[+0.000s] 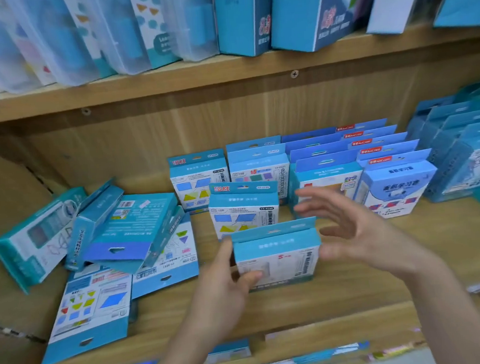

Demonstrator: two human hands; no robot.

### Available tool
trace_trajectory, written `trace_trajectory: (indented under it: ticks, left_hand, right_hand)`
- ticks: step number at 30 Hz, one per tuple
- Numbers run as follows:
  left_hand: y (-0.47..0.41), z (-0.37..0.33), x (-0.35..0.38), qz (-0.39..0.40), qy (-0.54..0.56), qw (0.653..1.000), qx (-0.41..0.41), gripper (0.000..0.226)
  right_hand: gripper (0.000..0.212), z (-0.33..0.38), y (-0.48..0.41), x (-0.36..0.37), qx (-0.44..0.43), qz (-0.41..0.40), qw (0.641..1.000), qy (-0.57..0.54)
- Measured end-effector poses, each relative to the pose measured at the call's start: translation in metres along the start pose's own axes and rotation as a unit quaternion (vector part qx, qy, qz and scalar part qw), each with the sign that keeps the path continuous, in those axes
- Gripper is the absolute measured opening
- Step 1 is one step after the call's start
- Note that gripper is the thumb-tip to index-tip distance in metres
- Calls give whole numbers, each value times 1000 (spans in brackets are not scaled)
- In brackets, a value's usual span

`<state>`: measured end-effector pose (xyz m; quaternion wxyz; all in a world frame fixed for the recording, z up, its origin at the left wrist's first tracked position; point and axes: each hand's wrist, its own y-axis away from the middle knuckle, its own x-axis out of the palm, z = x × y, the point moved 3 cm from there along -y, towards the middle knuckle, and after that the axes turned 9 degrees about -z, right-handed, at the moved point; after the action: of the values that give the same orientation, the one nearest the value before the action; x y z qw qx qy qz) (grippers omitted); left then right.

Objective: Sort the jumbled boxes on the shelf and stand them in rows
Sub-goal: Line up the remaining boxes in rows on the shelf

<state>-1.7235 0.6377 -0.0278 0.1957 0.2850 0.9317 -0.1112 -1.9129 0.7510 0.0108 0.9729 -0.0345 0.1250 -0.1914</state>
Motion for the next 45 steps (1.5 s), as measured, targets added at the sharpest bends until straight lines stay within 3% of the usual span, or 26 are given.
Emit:
trace_trajectory:
  ticks: [2, 6, 10, 14, 16, 20, 24, 29, 32, 34, 36, 39, 41, 45]
  left_hand:
    - [-5, -6, 19, 4, 8, 1000, 22, 40]
    - [-11, -11, 49, 8, 17, 999, 39, 44]
    - [-10, -20, 45, -42, -25, 994, 94, 50]
    - [-12, -26, 17, -116, -62, 980, 151, 35]
    - [-14, -21, 3, -134, -78, 978, 137, 34]
    - [-10, -18, -14, -92, -86, 988, 88, 28]
    - [-4, -10, -39, -91, -147, 980, 99, 21]
    - [-17, 9, -88, -129, -348, 913, 171, 37]
    - [-34, 23, -106, -92, -503, 838, 191, 62]
    - [-42, 32, -111, -27, -577, 795, 185, 74]
    - [-48, 42, -110, 35, -630, 758, 164, 73]
    - [-54, 41, -102, 61, -702, 694, 147, 65]
    - [-57, 43, -96, 82, -731, 665, 133, 60]
    - [-64, 52, -97, 90, -736, 657, 138, 53]
  right_hand:
    - [67, -6, 4, -3, 29, -9, 998, 48]
    - [45, -8, 8, -18, 32, -117, 991, 56]
    - [41, -15, 12, -50, 32, -174, 977, 123]
    - [45, -19, 5, -62, 18, -176, 963, 204]
    - [43, -14, 1, -60, -2, -168, 956, 242]
    - [53, 9, -7, -52, -80, -192, 917, 340]
    - [57, 31, -18, -25, -146, -236, 864, 420]
    - [70, 45, -44, 42, -189, -145, 800, 551]
    - [76, 49, -67, 73, -160, -78, 762, 623]
    - [74, 47, -82, 85, -118, -40, 750, 650]
    - [71, 46, -92, 92, -86, -14, 749, 657]
    - [65, 49, -103, 98, -77, -2, 752, 655]
    - [63, 57, -108, 102, -75, -21, 773, 630]
    - [57, 77, -127, 115, -100, -66, 821, 558]
